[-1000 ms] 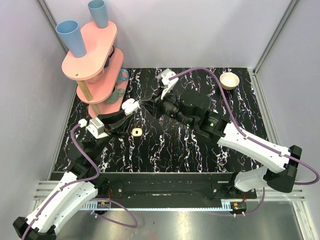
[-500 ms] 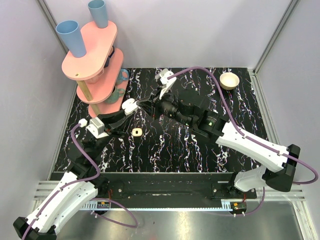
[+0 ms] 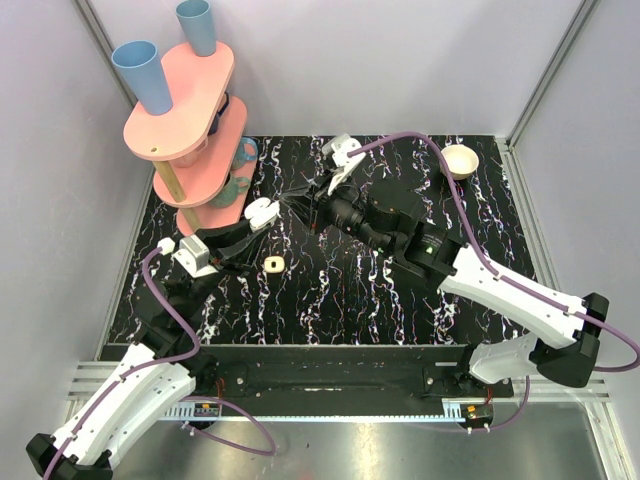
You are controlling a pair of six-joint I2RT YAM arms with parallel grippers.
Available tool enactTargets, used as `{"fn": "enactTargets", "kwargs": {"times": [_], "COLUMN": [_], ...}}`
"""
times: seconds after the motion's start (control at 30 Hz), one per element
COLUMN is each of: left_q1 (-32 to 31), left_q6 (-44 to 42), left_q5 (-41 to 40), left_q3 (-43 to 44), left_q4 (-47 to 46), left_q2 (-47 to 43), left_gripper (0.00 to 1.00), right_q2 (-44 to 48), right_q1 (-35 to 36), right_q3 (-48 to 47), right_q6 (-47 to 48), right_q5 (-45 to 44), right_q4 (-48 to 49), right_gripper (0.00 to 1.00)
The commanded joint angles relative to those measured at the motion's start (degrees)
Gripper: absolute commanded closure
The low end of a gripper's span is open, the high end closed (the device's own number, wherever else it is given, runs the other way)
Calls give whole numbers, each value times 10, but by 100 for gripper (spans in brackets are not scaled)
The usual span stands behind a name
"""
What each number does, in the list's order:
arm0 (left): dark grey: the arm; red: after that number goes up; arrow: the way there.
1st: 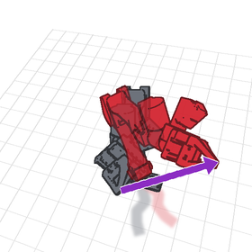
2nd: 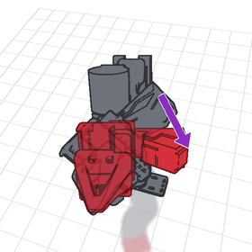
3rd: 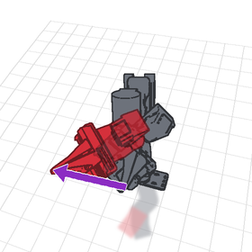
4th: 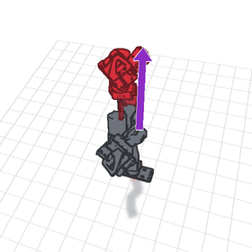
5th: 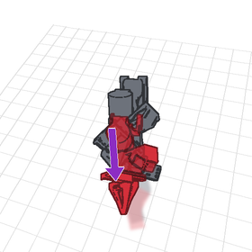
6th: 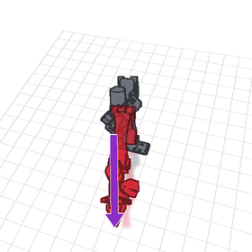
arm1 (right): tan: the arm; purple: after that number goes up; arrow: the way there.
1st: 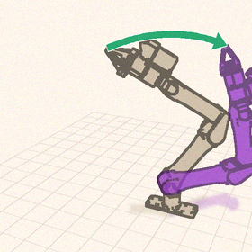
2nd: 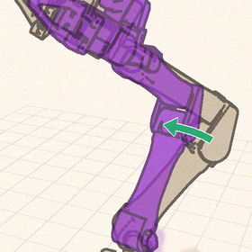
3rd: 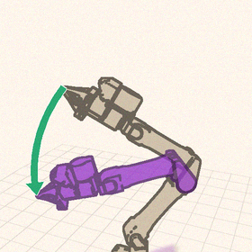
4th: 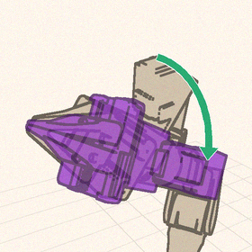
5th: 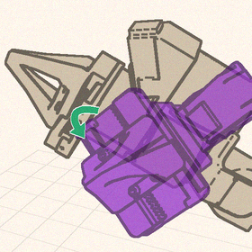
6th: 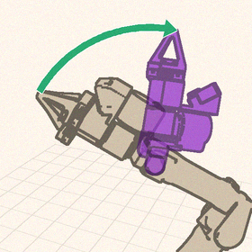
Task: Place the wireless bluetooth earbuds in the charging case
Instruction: Adjust the right earbud in the right side groove of the charging case.
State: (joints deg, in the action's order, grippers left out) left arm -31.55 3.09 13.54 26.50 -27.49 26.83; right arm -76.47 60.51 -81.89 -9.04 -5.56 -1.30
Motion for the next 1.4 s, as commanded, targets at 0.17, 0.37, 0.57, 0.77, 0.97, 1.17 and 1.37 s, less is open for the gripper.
{"fn": "enactTargets", "kwargs": {"times": [0.17, 0.37, 0.57, 0.77, 0.97, 1.17, 1.37], "left_q1": [-1, -1, -1, -1, -1, -1, -1], "left_q6": [-4, -3, -1, -3, -4, -9, -12], "left_q5": [10, 9, 9, 5, 13, 9, 6], "left_q3": [3, 0, 0, 0, 1, 0, 1], "left_q4": [-30, -33, -33, -33, -37, -26, -23], "left_q2": [-7, -13, -11, -5, 9, 17, 21], "left_gripper": [100, 100, 100, 100, 100, 100, 100], "right_q2": [-13, -22, -19, -24, -27, -29, -34], "right_q1": [4, 4, 4, 4, 5, 7, 10], "right_q3": [-6, -11, -8, -20, -28, -38, -48], "right_q6": [-17, -24, -20, -27, -31, -17, -1], "right_q5": [-3, -2, 21, 47, 54, 58, 37], "right_q4": [-7, -14, -3, -7, -6, -22, -41], "right_gripper": [80, 80, 80, 80, 81, 81, 81]}}
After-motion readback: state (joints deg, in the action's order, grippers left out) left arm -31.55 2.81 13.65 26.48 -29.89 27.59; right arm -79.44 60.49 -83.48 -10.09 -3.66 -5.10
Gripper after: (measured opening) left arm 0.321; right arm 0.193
